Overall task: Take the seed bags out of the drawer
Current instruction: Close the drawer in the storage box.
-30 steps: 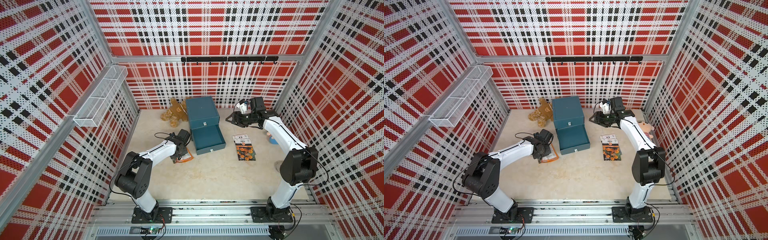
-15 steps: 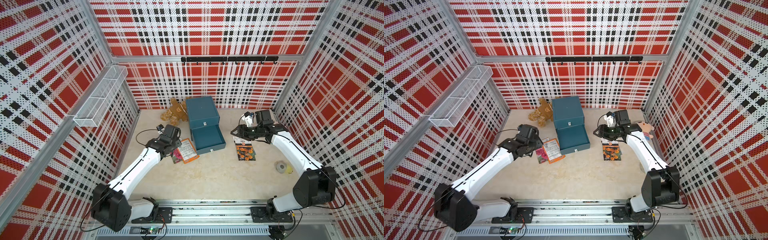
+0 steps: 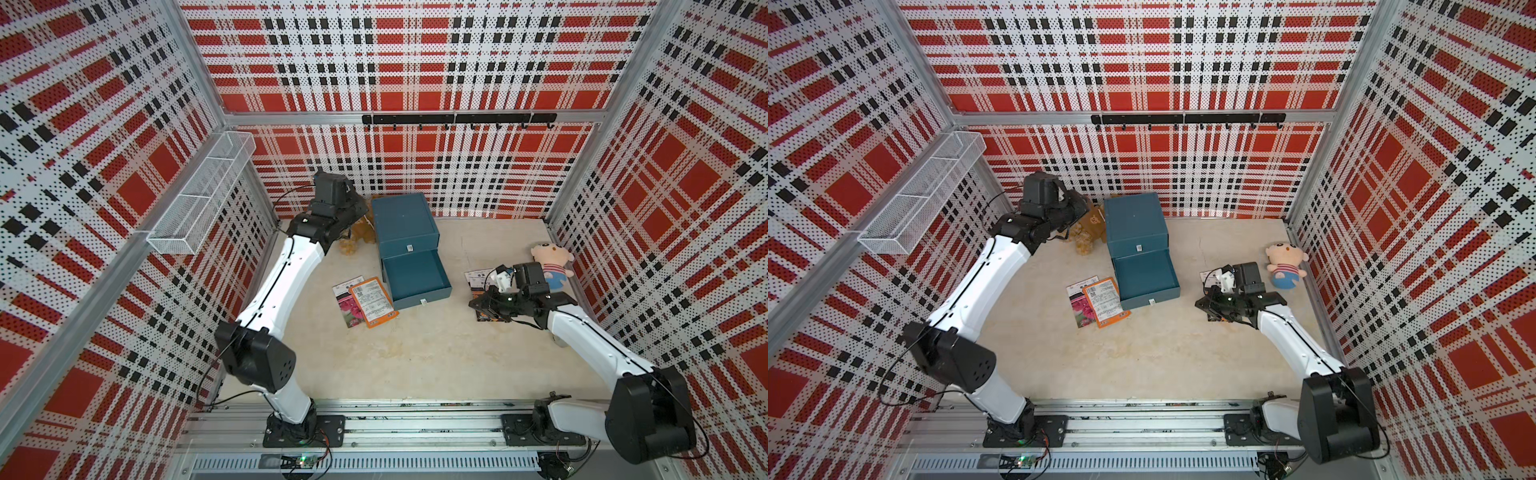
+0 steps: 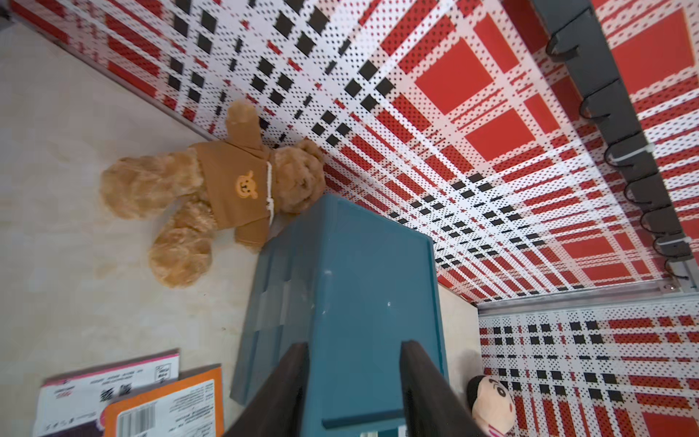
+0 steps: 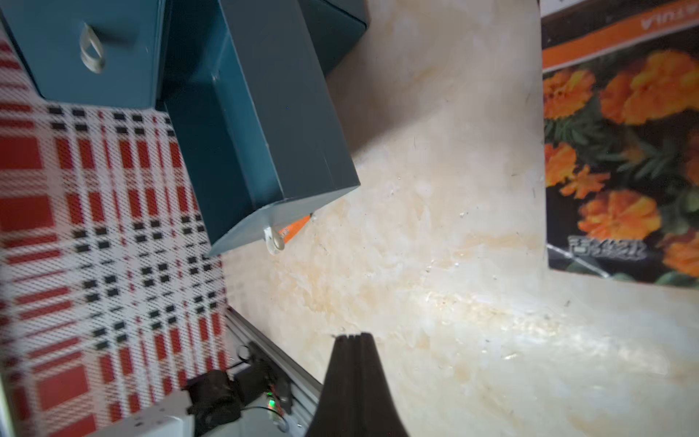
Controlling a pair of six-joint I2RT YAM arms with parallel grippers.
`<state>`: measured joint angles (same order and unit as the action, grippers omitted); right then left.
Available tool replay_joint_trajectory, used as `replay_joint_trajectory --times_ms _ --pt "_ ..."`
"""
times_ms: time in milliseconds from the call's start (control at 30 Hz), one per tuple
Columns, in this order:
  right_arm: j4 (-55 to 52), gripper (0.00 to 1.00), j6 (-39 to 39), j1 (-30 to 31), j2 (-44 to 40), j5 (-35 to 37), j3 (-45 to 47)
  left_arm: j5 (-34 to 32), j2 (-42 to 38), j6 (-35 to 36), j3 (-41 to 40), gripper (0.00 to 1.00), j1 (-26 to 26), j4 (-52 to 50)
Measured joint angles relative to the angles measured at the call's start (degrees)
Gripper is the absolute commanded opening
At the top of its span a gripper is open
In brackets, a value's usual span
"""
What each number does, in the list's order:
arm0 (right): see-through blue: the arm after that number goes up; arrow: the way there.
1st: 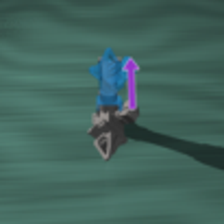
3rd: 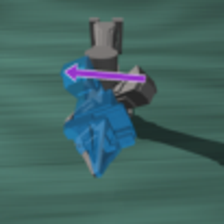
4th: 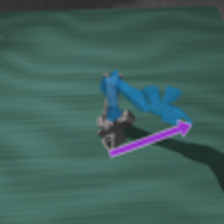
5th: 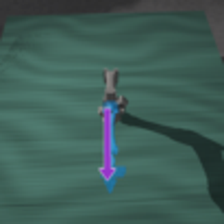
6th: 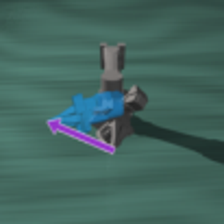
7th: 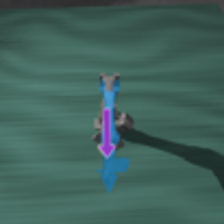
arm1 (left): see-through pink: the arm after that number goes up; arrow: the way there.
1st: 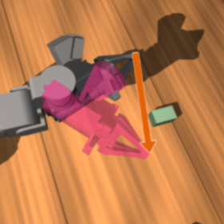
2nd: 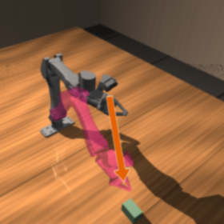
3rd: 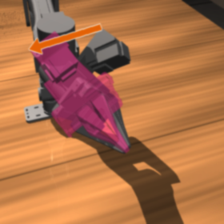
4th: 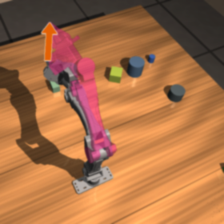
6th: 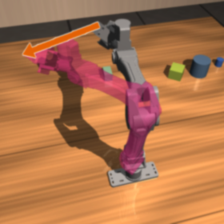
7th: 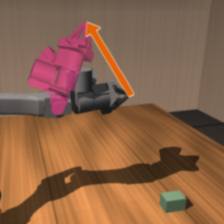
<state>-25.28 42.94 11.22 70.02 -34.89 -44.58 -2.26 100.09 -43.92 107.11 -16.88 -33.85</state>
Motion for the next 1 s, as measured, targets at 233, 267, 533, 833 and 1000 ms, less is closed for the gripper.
replay_joint_trajectory --times_ms 233,267,533,833,1000 --pt "8.17 0.00 8.46 5.40 -1.60 2.91 3.63 3.58 14.12 3.10 10.51 0.44 -1.62 -0.13" --pt "8.72 0.00 9.07 6.73 -0.61 3.39 3.08 3.89 15.08 3.34 10.71 0.44 -1.86 -0.13" --pt "13.29 0.00 11.85 12.35 7.06 6.49 -2.05 5.42 18.93 5.03 11.39 0.43 -3.52 -0.92" --pt "15.98 0.00 12.39 15.34 13.90 7.56 -6.43 6.40 19.28 5.79 11.43 0.43 -4.57 -0.81" --pt "18.40 0.00 13.53 16.81 16.00 8.13 -6.49 6.45 19.26 6.05 10.62 0.43 -4.87 0.44"
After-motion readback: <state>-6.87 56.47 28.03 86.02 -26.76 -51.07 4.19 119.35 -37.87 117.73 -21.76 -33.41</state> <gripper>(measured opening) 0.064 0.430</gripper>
